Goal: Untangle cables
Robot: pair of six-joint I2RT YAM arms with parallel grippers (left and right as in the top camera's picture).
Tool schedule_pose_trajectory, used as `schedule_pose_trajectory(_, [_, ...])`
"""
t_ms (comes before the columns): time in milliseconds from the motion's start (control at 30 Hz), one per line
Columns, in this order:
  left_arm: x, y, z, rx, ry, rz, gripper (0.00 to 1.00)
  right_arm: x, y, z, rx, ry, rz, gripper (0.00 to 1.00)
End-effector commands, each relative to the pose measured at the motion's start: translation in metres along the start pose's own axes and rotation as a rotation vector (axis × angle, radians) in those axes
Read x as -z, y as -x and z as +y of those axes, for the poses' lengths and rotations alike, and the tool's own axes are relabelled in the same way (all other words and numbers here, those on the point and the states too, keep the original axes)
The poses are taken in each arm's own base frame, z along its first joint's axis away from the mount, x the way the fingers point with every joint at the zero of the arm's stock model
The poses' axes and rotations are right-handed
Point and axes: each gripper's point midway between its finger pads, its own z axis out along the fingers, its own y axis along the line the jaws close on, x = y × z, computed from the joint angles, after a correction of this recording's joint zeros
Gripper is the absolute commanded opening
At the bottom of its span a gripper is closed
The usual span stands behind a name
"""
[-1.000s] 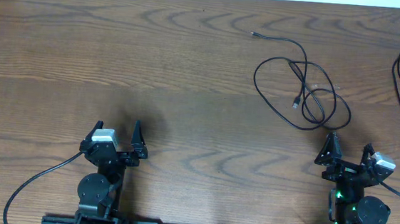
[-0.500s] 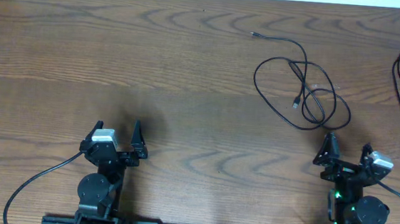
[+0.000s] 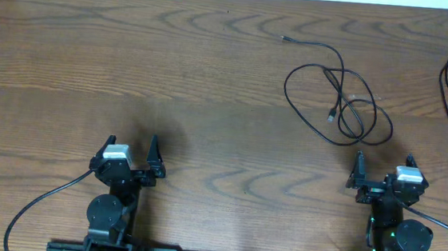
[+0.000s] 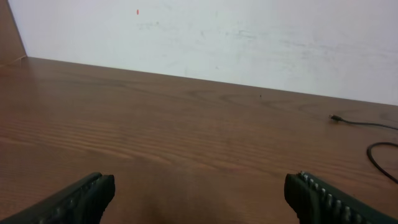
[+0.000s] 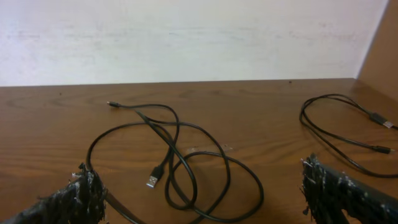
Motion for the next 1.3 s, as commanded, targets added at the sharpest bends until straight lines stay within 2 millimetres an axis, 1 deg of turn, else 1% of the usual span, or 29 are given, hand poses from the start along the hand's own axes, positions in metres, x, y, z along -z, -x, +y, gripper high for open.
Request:
schedule_pose_trajectory(0, [-0.002,-0.0188,0.0019,-0.017,0.001,0.048,0.94,-0.001,-0.005,0.0056,0.035,0.024,0.01,0.99])
schedule_pose_trajectory(233, [-0.002,-0.0188,0.0019,-0.018,0.001,0.048,0.94,-0.001,-0.0049,0.0091,0.106,0.038,0.008,0.99])
schedule_pose_trajectory(1267, [-0.002,-0.0188,0.0019,-0.018,0.001,0.048,0.94,-0.001,-0.0051,0.0094,0.105,0.04,0.009,0.99])
